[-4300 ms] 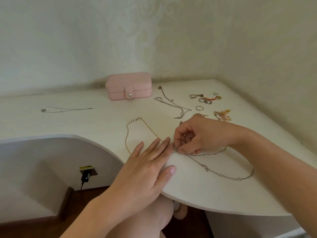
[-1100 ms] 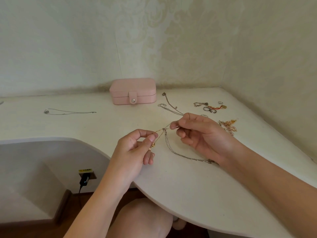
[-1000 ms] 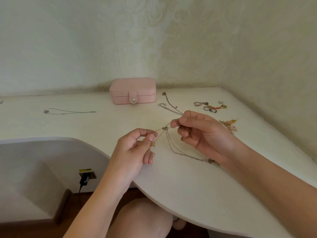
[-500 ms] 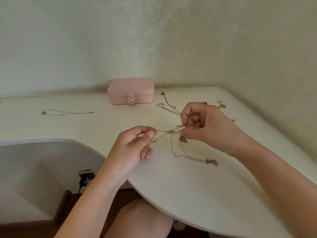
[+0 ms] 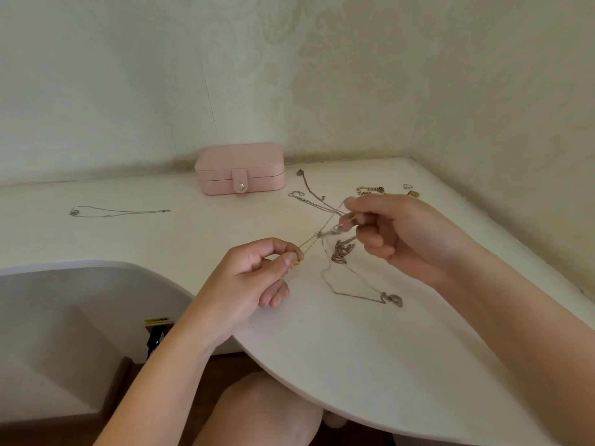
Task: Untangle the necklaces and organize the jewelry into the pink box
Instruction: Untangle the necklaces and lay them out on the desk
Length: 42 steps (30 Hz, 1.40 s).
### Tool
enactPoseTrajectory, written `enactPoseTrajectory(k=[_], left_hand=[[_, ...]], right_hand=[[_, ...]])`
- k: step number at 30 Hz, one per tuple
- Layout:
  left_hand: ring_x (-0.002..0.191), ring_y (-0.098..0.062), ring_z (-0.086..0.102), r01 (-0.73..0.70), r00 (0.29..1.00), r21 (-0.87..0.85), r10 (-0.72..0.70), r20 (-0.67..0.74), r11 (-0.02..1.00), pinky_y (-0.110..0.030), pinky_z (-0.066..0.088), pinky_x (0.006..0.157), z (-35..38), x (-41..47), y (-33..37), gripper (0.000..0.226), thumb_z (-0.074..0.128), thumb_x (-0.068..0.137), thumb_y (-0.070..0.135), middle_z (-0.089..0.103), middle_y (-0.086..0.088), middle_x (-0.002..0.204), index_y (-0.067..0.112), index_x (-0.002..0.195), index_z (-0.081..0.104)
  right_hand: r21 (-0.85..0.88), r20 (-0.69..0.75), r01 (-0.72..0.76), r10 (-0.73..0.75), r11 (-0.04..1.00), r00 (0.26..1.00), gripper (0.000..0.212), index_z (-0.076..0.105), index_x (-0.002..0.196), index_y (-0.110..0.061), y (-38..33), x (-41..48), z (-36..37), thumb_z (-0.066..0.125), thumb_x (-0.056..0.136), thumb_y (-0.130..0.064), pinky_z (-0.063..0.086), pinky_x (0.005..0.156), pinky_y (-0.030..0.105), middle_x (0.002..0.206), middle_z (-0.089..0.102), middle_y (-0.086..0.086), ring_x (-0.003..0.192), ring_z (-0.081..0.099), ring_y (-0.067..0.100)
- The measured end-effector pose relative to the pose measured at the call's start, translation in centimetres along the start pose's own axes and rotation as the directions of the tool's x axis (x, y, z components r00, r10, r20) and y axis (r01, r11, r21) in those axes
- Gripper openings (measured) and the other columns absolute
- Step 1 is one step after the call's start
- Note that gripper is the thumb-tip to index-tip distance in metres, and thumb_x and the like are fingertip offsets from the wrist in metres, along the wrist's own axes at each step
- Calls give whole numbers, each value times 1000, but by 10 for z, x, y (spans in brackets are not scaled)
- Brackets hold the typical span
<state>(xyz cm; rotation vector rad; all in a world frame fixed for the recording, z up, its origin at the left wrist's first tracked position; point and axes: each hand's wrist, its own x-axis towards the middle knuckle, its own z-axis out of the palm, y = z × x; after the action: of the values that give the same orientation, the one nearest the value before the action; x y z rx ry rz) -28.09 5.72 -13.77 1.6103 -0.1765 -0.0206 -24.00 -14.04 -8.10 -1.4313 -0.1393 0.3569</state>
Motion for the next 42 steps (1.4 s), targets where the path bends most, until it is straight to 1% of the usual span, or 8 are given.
enactPoseTrajectory(k=[4, 10, 17, 20, 26, 33, 38, 42], left_hand=[[42, -13, 33, -10, 1000, -22, 10, -14, 1000, -24, 44, 60, 0, 2, -1, 21, 56, 79, 26, 30, 4, 39, 7, 85, 63], [39, -11, 31, -6, 1000, -198, 3, -12, 980, -22, 44, 55, -8, 5, -2, 8, 66, 83, 17, 27, 6, 38, 10, 78, 65], [34, -6, 30, 58, 996, -431, -25, 81, 901, -20, 44, 52, -11, 10, 1, 5, 66, 79, 14, 27, 9, 33, 13, 75, 69], [34, -4, 32, 51, 989, -465, 22, 149, 884, -20, 46, 54, -12, 13, -2, 12, 74, 70, 23, 30, 11, 34, 15, 78, 71], [34, -4, 33, 41, 983, -483, 52, 178, 875, -20, 46, 54, -11, 14, -3, 23, 80, 65, 27, 32, 12, 33, 14, 80, 70], [36, -5, 35, 71, 965, -362, 29, 262, 929, -21, 46, 57, -8, 16, -2, 26, 78, 68, 31, 32, 12, 33, 14, 87, 74], [35, -4, 33, 95, 963, -383, 12, 268, 919, -20, 45, 56, -12, 17, -4, 40, 82, 64, 30, 31, 13, 33, 11, 99, 73], [32, 0, 36, 121, 961, -546, 40, 274, 829, -17, 45, 51, -17, 19, -6, 42, 85, 62, 22, 29, 13, 30, 8, 100, 73]], right_hand=[[83, -13, 41, -40, 996, 999, 19, 49, 70, -10, -3, 2, -5, 54, 88, -4, 32, 37, 14, 66, 63, 4, 47, 44, 8], [-390, -82, 262, -316, 883, 945, 22, 48, 73, -9, -2, 1, -8, 61, 82, 6, 43, 45, 20, 68, 71, 8, 52, 56, 14], [-898, 119, 324, -547, 296, 829, 24, 53, 72, -20, 9, -1, -1, 54, 79, 3, 39, 58, 21, 76, 58, -7, 60, 53, 12], [-921, 161, 333, -578, 204, 800, 31, 66, 73, -23, 10, 1, 0, 54, 78, 5, 35, 56, 19, 81, 53, -12, 57, 50, 9], [-977, 178, 205, -321, 52, 930, 39, 62, 122, -35, 9, 0, -1, 62, 86, -19, 43, 76, 28, 109, 60, -9, 89, 53, 11], [-993, 118, 121, -131, 13, 984, 81, 54, 130, -34, -1, -11, 8, 73, 58, -66, 44, 81, 31, 107, 50, -12, 106, 51, 13], [-987, 160, 157, -92, -42, 983, 82, 55, 125, -25, -1, -13, 7, 71, 58, -69, 48, 79, 36, 104, 50, -8, 95, 51, 16], [-980, 196, 197, -76, 4, 978, 89, 37, 141, -39, -3, -13, 1, 74, 63, -60, 47, 83, 35, 102, 44, -11, 97, 46, 13]])
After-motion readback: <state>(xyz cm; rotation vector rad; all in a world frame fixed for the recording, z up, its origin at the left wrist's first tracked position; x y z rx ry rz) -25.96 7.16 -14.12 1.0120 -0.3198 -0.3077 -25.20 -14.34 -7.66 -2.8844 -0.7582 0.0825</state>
